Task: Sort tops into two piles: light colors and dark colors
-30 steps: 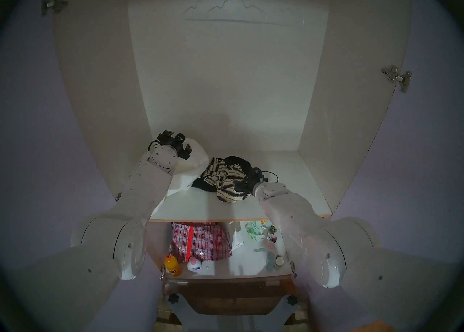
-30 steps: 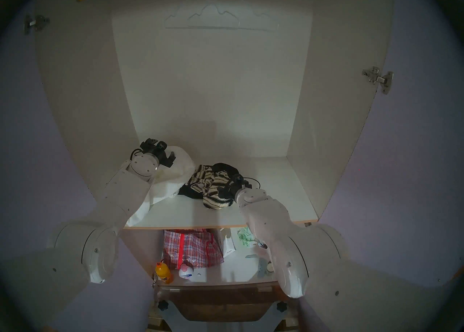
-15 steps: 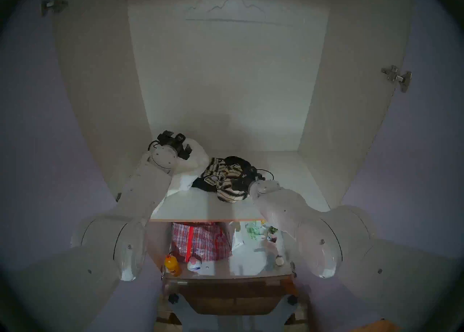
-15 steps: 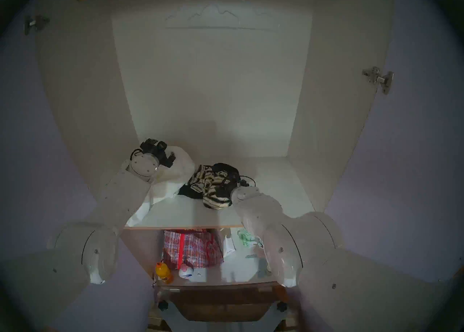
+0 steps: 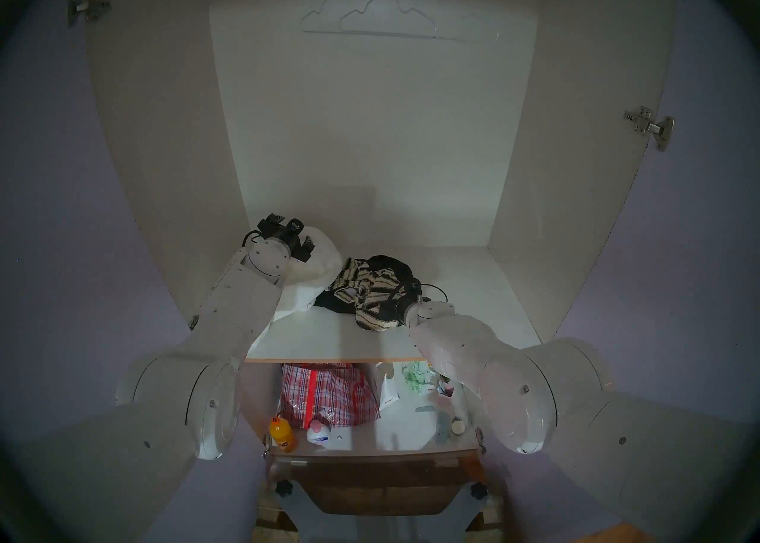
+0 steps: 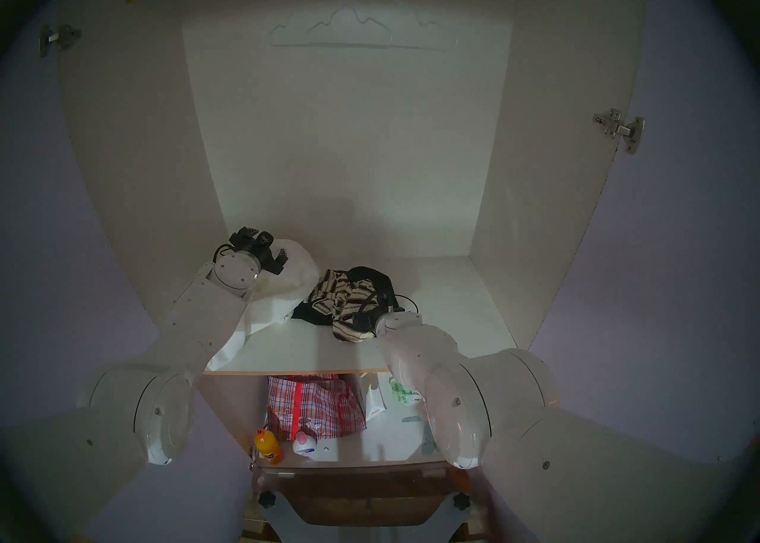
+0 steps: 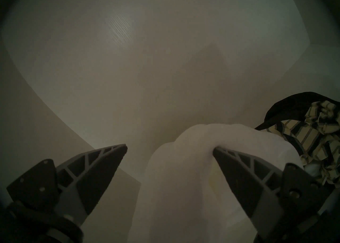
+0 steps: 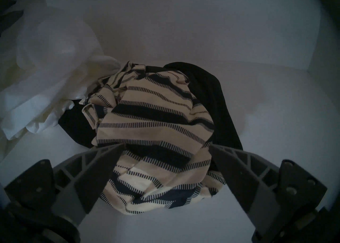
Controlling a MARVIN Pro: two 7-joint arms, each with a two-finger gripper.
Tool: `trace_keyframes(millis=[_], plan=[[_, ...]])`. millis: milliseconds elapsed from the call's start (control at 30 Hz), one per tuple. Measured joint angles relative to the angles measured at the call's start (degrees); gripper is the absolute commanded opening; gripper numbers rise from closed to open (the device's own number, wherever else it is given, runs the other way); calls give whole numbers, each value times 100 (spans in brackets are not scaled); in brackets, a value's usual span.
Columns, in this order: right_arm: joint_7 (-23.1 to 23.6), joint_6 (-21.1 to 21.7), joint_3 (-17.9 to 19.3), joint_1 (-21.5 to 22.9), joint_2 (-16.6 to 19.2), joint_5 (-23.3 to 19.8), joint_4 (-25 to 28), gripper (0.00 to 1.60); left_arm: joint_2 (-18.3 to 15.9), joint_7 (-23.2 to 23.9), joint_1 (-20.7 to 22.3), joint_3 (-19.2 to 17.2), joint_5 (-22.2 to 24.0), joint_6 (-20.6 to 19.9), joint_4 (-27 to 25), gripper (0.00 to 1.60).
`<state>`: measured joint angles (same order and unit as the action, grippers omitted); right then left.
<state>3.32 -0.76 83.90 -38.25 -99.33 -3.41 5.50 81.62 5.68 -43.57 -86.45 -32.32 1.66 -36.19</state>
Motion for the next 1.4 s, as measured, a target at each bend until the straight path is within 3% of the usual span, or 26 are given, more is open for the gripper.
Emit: trace_keyframes(millis=[633, 700, 733, 767, 800, 1267, 1400], plan=[[-237, 607, 277, 17, -51, -160, -56, 160, 1, -4, -5, 0, -1, 1, 47, 160], [-244, 648, 300, -5, -48, -171, -57, 80, 1, -6, -5, 0, -1, 1, 50, 160], [-249, 674, 315, -19, -46, -178, -55, 56, 1, -7, -5, 0, -1, 1, 52, 160], [-251, 688, 319, -26, -45, -181, -56, 21, 1, -8, -5, 0, -1, 1, 53, 160], [-258, 710, 327, -33, -42, -182, -55, 0, 1, -8, -5, 0, -1, 1, 54, 160], [-337, 808, 135, 100, 20, -3, 72, 0, 0, -11, -4, -1, 0, 1, 16, 160], [-261, 578, 17, 122, 24, 80, 182, 0, -2, -3, -23, -5, 1, -6, -45, 160]])
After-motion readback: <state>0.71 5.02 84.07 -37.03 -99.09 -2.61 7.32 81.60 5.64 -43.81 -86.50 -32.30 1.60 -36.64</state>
